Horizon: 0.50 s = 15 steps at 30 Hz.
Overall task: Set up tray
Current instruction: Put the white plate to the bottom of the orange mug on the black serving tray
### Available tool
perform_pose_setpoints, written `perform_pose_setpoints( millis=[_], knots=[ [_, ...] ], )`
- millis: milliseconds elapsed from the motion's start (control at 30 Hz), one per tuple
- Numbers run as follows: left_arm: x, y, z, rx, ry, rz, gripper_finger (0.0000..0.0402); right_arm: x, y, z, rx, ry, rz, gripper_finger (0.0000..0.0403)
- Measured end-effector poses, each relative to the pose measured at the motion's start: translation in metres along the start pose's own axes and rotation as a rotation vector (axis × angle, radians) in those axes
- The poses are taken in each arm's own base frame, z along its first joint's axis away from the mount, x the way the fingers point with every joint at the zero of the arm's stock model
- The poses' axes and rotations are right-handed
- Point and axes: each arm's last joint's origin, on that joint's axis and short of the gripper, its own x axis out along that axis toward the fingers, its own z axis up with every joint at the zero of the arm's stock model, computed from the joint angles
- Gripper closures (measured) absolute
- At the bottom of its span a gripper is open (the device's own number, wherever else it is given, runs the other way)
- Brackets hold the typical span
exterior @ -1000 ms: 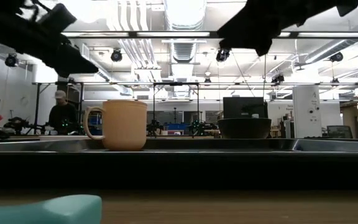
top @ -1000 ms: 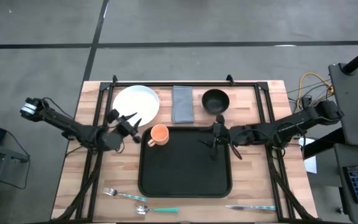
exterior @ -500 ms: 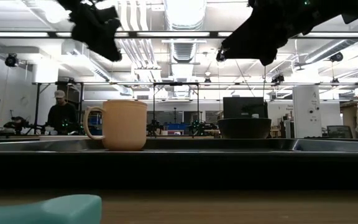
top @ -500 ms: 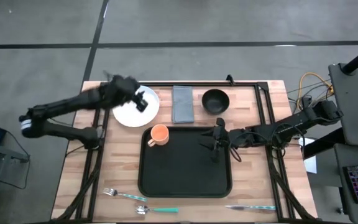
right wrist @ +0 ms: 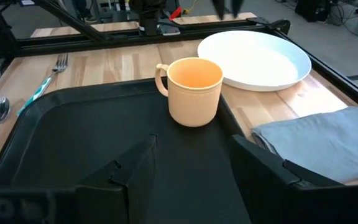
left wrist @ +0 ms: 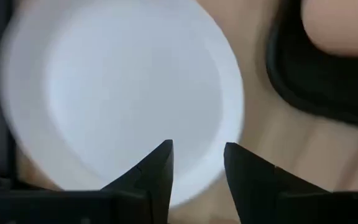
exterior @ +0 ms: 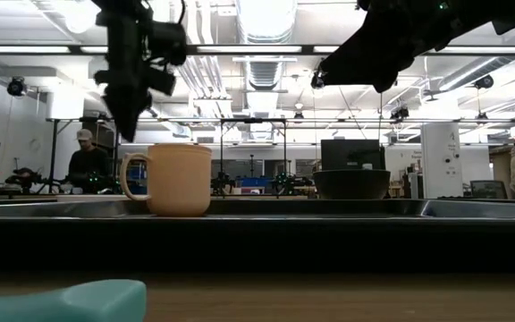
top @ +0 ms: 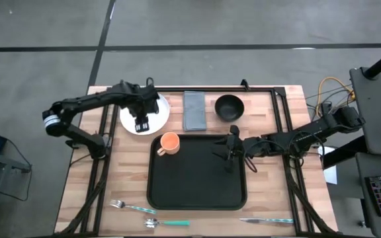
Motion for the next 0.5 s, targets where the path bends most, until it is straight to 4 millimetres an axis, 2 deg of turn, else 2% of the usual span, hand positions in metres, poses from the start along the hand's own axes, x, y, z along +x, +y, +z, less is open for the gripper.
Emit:
perform_pose_setpoints(
  millis=[200, 367, 500],
  knots=[
    [0.026, -0.019, -0.021, 0.029, 0.03, -0.131, 0.0302, 0.0, 0.0, 0.0, -0.024, 0.001, 0.001, 0.0213],
    [0.051, -0.035, -0.03, 0.043, 0.042, -0.146, 0.0304, 0.0, 0.0, 0.0, -0.029, 0.001, 0.003, 0.0213],
    [0.063, -0.037, -0.035, 0.012, 0.056, -0.112, 0.0304, 0.0, 0.0, 0.0, -0.036, 0.001, 0.003, 0.0213]
  ],
)
